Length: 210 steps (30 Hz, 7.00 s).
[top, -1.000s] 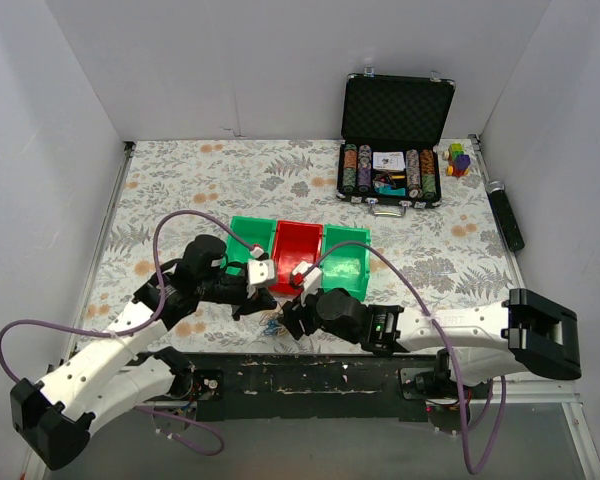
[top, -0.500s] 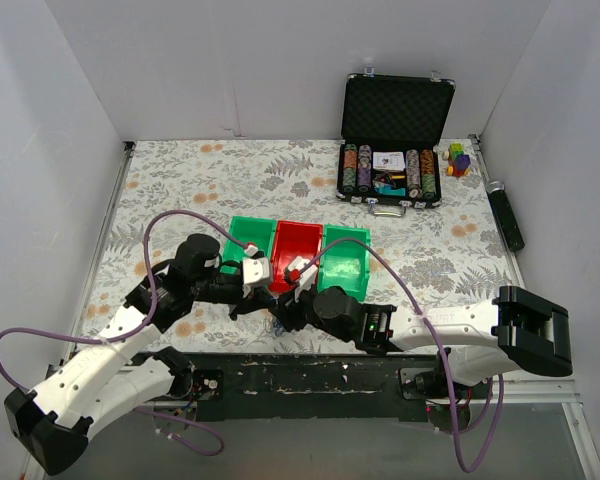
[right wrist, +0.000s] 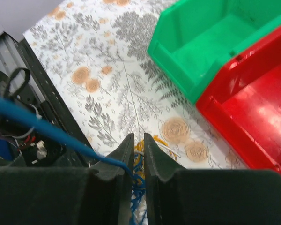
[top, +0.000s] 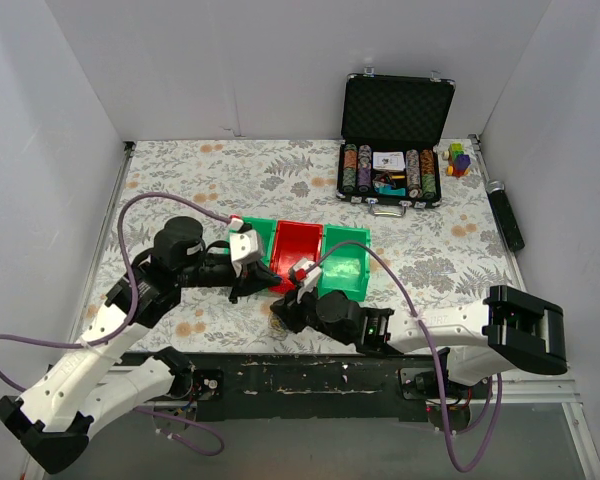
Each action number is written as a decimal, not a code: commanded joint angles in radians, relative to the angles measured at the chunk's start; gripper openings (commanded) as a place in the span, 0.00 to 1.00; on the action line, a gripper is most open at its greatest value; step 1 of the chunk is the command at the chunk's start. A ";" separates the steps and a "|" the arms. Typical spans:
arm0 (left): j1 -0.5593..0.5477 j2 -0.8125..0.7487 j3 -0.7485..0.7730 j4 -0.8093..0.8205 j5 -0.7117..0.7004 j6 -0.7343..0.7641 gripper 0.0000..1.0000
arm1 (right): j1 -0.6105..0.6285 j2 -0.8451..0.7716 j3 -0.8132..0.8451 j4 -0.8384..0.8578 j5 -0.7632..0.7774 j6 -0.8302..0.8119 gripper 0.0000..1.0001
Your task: Untangle the cables
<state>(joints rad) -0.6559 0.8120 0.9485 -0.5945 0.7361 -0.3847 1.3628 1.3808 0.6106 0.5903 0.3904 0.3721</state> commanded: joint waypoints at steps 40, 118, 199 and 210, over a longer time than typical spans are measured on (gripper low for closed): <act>-0.002 0.093 0.484 0.770 -0.750 0.055 0.00 | 0.012 0.040 -0.262 -0.061 0.054 0.269 0.51; 0.130 0.160 -0.430 0.743 -0.830 0.082 0.09 | 0.012 -0.175 -0.192 -0.145 0.034 0.171 0.50; 0.917 0.782 0.036 -0.481 0.540 0.780 0.81 | -0.237 -0.150 -0.092 -0.566 0.211 0.346 0.45; 0.910 0.726 0.131 -0.537 0.542 0.691 0.86 | -0.238 -0.207 -0.104 -0.589 0.179 0.358 0.43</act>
<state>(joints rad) 0.2173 1.5890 0.9665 -1.0580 1.2049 0.3275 1.1210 1.2030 0.4984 0.0273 0.5838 0.7044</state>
